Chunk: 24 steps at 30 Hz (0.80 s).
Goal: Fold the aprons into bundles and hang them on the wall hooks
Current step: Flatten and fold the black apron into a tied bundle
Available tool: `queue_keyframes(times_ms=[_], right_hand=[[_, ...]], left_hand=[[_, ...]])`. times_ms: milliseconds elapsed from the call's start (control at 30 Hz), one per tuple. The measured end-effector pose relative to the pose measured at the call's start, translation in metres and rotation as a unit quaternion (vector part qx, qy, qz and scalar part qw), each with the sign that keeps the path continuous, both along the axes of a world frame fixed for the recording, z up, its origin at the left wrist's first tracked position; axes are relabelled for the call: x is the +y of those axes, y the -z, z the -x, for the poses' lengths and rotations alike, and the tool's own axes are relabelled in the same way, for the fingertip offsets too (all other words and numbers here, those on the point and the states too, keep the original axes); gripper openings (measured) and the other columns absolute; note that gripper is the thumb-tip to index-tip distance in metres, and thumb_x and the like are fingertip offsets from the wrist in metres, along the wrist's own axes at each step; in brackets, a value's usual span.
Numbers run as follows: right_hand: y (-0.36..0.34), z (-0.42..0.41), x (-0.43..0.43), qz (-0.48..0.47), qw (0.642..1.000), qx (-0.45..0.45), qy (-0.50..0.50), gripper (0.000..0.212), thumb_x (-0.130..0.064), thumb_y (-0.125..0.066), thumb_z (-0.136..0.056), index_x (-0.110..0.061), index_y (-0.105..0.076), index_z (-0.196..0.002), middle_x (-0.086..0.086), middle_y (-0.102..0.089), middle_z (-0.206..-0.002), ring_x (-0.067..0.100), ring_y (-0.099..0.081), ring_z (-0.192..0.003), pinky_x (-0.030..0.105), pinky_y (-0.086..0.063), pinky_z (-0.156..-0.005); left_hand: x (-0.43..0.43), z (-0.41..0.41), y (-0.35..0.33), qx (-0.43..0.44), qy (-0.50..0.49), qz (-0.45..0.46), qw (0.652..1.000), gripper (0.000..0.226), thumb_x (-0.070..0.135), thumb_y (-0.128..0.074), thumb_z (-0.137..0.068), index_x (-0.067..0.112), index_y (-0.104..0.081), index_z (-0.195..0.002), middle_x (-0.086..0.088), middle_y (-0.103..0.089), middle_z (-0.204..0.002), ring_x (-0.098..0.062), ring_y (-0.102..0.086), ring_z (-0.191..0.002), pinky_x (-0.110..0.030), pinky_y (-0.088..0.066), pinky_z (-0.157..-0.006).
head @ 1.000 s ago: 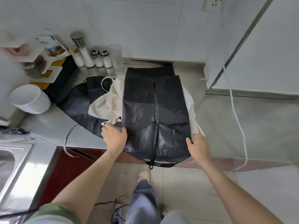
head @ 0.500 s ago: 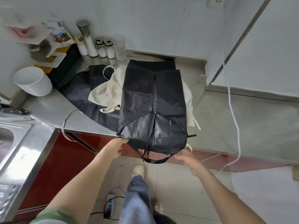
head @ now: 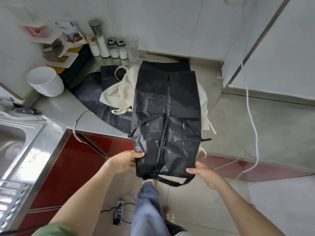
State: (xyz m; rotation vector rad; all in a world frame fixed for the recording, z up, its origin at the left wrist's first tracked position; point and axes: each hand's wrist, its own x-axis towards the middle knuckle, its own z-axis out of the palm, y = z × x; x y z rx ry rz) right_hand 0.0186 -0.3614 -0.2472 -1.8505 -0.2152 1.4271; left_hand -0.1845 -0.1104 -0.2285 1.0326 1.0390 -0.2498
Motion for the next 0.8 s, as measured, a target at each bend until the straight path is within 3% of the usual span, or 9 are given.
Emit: queue_keyframes(times_ms=[100,167,300,400,467,567,667,733,800], right_hand=[[-0.001,0.000,-0.001,0.036,0.999,0.001,-0.009,0.033,-0.013,-0.065,-0.089,-0.015,-0.060,-0.122,-0.003,-0.069,-0.112,0.020,-0.061,-0.111,0.034,-0.044,-0.097],[-0.009,0.003,0.008,0.045,0.998,-0.035,0.039,0.031,-0.022,-0.063,-0.091,-0.013,-0.058,-0.121,0.000,-0.068,-0.111,0.020,-0.064,-0.100,0.032,-0.051,-0.082],[-0.033,0.012,0.044,0.083,0.909,-0.402,0.070,0.033,-0.035,-0.063,-0.086,-0.008,-0.050,-0.097,0.004,-0.053,-0.094,0.028,-0.055,-0.090,0.034,-0.042,-0.071],[-0.054,0.028,0.078,0.024,0.878,-0.468,0.098,0.037,-0.033,-0.069,-0.081,-0.011,-0.042,-0.093,0.003,-0.049,-0.092,0.027,-0.053,-0.087,0.034,-0.041,-0.070],[-0.061,0.036,0.097,0.018,0.850,-0.515,0.110,0.048,-0.031,-0.073,-0.079,-0.009,-0.044,-0.111,0.007,-0.053,-0.106,0.030,-0.054,-0.099,0.037,-0.046,-0.079],[-0.065,0.041,0.118,-0.019,0.907,-0.413,0.082,0.060,-0.026,-0.069,-0.085,-0.008,-0.035,-0.131,0.011,-0.050,-0.126,0.028,-0.050,-0.113,0.033,-0.043,-0.085],[-0.052,0.038,0.131,0.070,0.958,-0.277,-0.027,0.059,-0.036,-0.067,-0.084,-0.006,-0.042,-0.128,0.011,-0.050,-0.125,0.031,-0.050,-0.115,0.035,-0.045,-0.088],[-0.046,0.036,0.135,0.104,0.965,-0.237,-0.046,0.046,-0.033,-0.069,-0.081,-0.006,-0.051,-0.113,0.009,-0.053,-0.111,0.029,-0.054,-0.104,0.035,-0.046,-0.081],[-0.044,0.035,0.135,0.086,0.969,-0.229,-0.038,0.023,-0.023,-0.066,-0.083,-0.013,-0.047,-0.077,0.005,-0.046,-0.079,0.021,-0.047,-0.070,0.030,-0.037,-0.064]], left_hand=[[0.000,0.006,-0.007,0.022,0.006,-0.011,1.000,0.030,0.014,-0.064,-0.092,0.002,-0.061,-0.118,-0.012,-0.071,-0.109,-0.023,-0.068,-0.096,-0.028,-0.053,-0.073],[-0.001,0.007,-0.018,-0.002,0.012,-0.006,1.000,0.025,0.015,-0.057,-0.095,0.004,-0.061,-0.117,-0.012,-0.071,-0.111,-0.026,-0.068,-0.099,-0.031,-0.053,-0.078],[-0.002,-0.001,-0.039,-0.044,-0.001,0.001,0.999,0.015,0.014,-0.050,-0.097,0.011,-0.059,-0.108,-0.010,-0.068,-0.096,-0.024,-0.065,-0.084,-0.033,-0.053,-0.077],[0.000,-0.014,-0.053,-0.068,0.013,-0.004,0.998,0.013,0.011,-0.048,-0.095,0.015,-0.055,-0.105,-0.009,-0.064,-0.094,-0.022,-0.059,-0.081,-0.034,-0.048,-0.081],[0.001,-0.022,-0.061,-0.075,0.013,-0.009,0.997,0.013,0.013,-0.051,-0.092,0.015,-0.053,-0.104,-0.010,-0.060,-0.095,-0.022,-0.057,-0.078,-0.033,-0.048,-0.077],[0.003,-0.033,-0.070,-0.067,0.006,-0.006,0.998,0.018,0.021,-0.060,-0.086,0.017,-0.052,-0.102,-0.011,-0.056,-0.098,-0.022,-0.056,-0.081,-0.029,-0.045,-0.074],[0.005,-0.041,-0.079,-0.057,0.003,-0.012,0.998,0.013,0.027,-0.057,-0.093,0.016,-0.056,-0.102,-0.005,-0.065,-0.093,-0.022,-0.061,-0.082,-0.029,-0.049,-0.075],[0.007,-0.049,-0.084,-0.041,-0.025,-0.046,0.998,0.022,0.027,-0.056,-0.096,0.014,-0.058,-0.114,-0.005,-0.067,-0.105,-0.024,-0.064,-0.092,-0.034,-0.052,-0.084],[0.008,-0.058,-0.086,0.004,-0.043,-0.123,0.992,0.032,0.023,-0.056,-0.096,0.010,-0.055,-0.125,-0.007,-0.065,-0.117,-0.026,-0.062,-0.104,-0.036,-0.050,-0.091]])
